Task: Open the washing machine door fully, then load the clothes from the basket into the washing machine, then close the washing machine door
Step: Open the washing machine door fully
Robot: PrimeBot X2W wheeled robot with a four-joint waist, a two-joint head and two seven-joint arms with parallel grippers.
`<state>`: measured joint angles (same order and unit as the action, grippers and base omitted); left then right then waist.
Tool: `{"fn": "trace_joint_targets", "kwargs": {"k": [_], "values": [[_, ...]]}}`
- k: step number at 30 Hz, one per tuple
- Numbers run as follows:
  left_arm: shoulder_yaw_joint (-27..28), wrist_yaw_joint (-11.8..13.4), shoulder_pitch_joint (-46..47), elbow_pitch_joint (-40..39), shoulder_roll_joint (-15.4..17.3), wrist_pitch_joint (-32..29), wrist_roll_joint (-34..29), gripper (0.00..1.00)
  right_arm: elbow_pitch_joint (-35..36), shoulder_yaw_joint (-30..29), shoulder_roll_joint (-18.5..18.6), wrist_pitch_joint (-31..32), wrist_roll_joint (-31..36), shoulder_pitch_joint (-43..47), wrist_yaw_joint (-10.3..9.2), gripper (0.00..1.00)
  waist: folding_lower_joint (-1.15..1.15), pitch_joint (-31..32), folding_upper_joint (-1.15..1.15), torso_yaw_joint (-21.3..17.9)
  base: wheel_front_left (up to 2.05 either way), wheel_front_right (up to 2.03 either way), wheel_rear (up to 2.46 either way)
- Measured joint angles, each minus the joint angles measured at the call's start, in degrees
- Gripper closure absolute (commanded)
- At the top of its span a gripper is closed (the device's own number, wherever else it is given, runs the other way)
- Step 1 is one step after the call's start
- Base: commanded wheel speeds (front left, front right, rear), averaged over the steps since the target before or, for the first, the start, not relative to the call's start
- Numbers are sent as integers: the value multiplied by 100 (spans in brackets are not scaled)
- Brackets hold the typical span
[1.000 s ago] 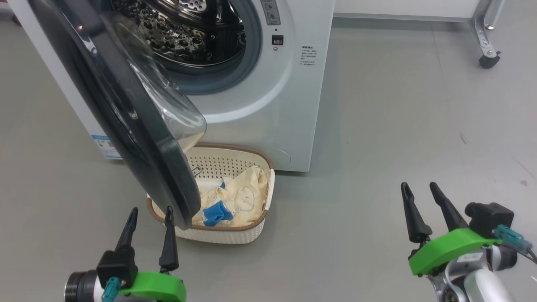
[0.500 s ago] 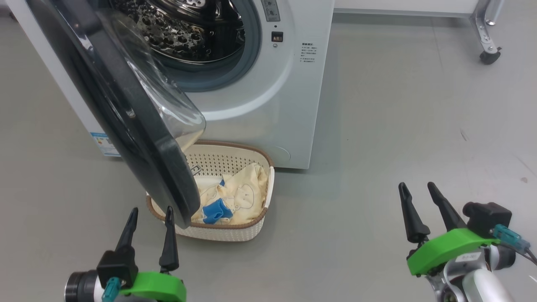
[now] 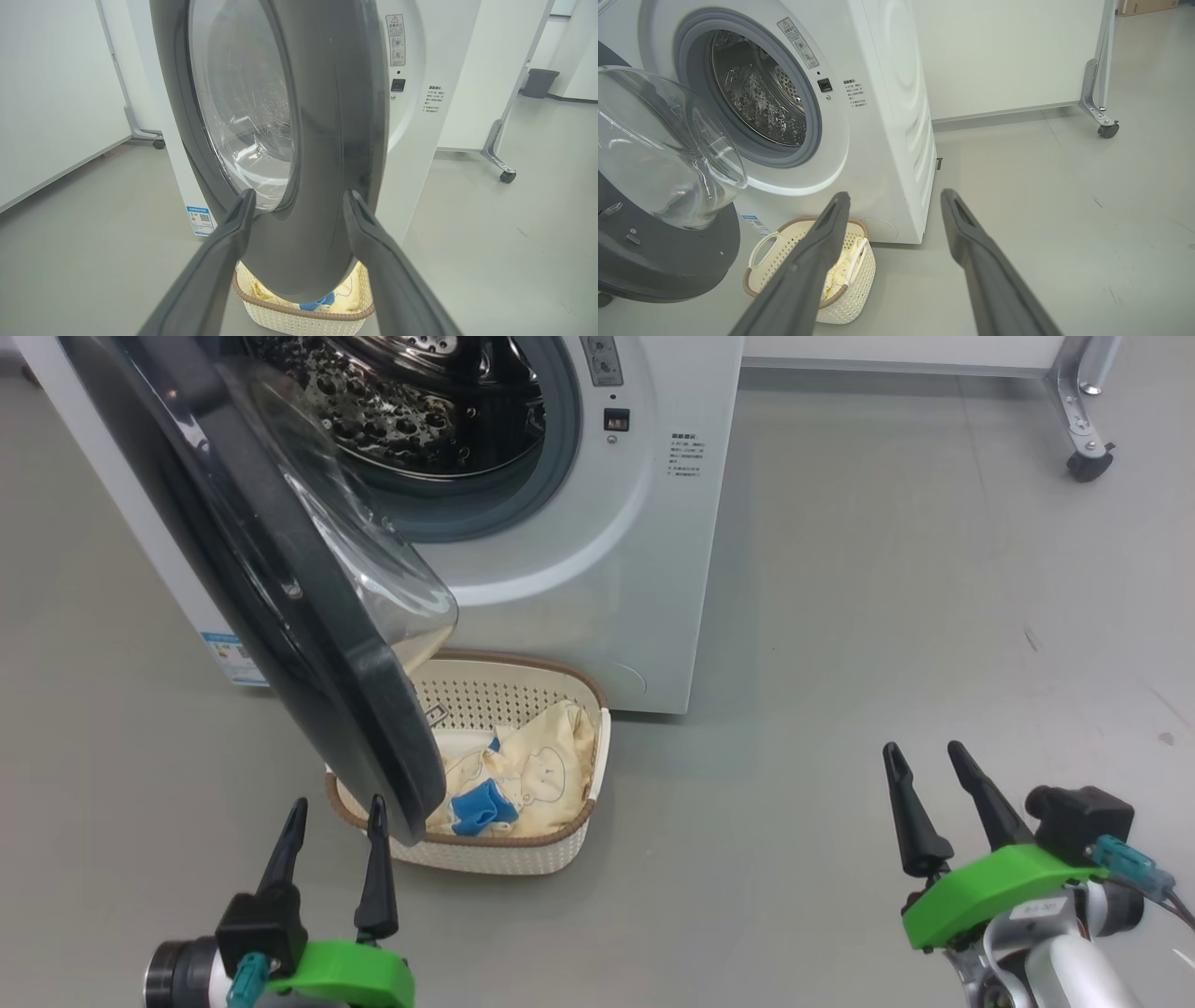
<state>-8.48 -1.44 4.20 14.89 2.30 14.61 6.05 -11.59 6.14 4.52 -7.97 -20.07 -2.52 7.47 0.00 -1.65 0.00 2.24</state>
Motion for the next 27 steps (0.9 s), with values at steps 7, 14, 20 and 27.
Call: {"fn": "trace_joint_targets", "kwargs": {"k": [7, 14, 20, 27], "values": [[-1, 5, 0, -2, 0, 0, 5, 0, -1, 18, -15, 1, 0, -1, 0, 0, 0, -8, 0, -5, 0, 0, 0], [-8, 5, 0, -1, 0, 0, 7, 0, -4, 18, -19, 0, 1, -2, 0, 0, 0, -27, 0, 6, 0, 0, 0], [-14, 4, 0, 0, 0, 0, 7, 100, -13, 18, -30, 0, 25, -2, 0, 0, 0, -16, 0, 21, 0, 0, 0], [-12, -4, 0, 0, 0, 0, 7, 100, -59, 24, -41, 0, 24, -2, 0, 0, 0, 15, 0, 26, 0, 0, 0]]}}
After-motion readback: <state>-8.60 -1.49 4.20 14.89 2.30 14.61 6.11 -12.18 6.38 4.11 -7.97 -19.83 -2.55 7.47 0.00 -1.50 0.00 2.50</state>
